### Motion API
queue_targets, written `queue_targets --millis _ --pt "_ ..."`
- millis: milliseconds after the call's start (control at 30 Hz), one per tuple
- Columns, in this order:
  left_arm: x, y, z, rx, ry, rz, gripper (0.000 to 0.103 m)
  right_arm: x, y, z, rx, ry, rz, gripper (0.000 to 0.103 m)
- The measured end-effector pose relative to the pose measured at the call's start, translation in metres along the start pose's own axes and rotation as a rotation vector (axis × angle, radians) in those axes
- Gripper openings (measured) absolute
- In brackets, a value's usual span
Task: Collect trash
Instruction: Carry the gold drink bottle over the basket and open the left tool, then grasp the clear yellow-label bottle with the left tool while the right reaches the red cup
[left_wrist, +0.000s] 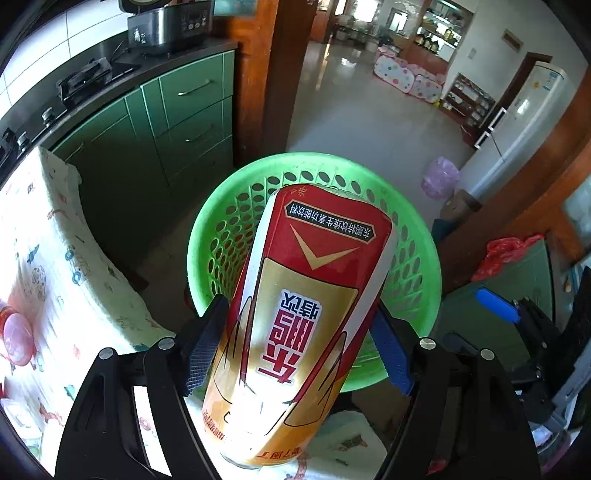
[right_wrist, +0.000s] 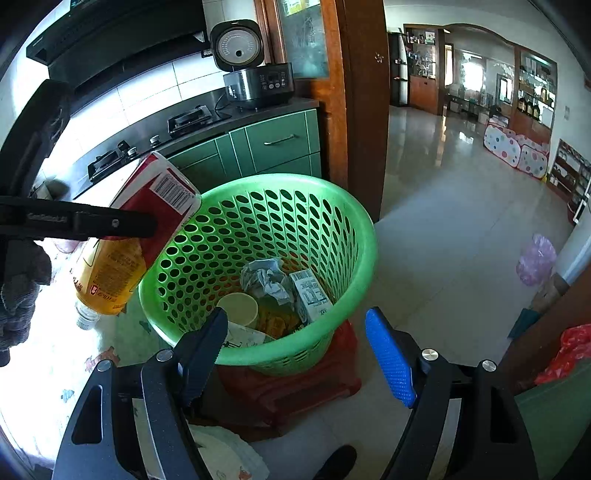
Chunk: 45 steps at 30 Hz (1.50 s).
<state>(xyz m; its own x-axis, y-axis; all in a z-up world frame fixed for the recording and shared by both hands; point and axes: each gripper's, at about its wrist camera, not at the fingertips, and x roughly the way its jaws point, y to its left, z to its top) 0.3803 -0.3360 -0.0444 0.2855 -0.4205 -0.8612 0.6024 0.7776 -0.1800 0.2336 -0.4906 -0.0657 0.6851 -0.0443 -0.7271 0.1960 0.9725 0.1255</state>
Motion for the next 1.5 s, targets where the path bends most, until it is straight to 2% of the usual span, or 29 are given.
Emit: queue_targets --millis 133,200,400,633,833,1167,1333,1500 --pt "-0.005 0.003 -0.002 -0.007 -0.01 -0.02 0.079 -0.001 -0.001 -0.002 0.009 0.002 -0.002 0.075" --pt "-0.011 0.004 -0.001 -0.005 -0.031 -0.027 0.084 -0.004 0.0 -0.003 0.011 -0.001 -0.004 0.075" --pt "-0.038 0.003 -0.012 0.002 -0.082 -0.03 0.085 -0.015 0.007 -0.002 0.011 -0.016 -0.004 0.075" --pt "-0.091 0.018 -0.048 -0.014 -0.169 0.019 0.085 -0.034 0.03 0.001 -0.017 -0.045 0.013 0.076" --pt "-0.134 0.051 -0.096 -0.065 -0.226 0.101 0.085 -0.044 0.066 0.003 -0.06 -0.063 0.064 0.077" --pt "-0.193 0.129 -0.166 -0.18 -0.283 0.247 0.085 -0.044 0.153 0.01 -0.174 -0.059 0.189 0.079" --pt "-0.215 0.174 -0.194 -0.208 -0.279 0.314 0.084 -0.042 0.192 0.011 -0.229 -0.052 0.236 0.08" --pt "-0.211 0.21 -0.21 -0.158 -0.219 0.348 0.084 -0.038 0.22 0.011 -0.264 -0.039 0.265 0.08"
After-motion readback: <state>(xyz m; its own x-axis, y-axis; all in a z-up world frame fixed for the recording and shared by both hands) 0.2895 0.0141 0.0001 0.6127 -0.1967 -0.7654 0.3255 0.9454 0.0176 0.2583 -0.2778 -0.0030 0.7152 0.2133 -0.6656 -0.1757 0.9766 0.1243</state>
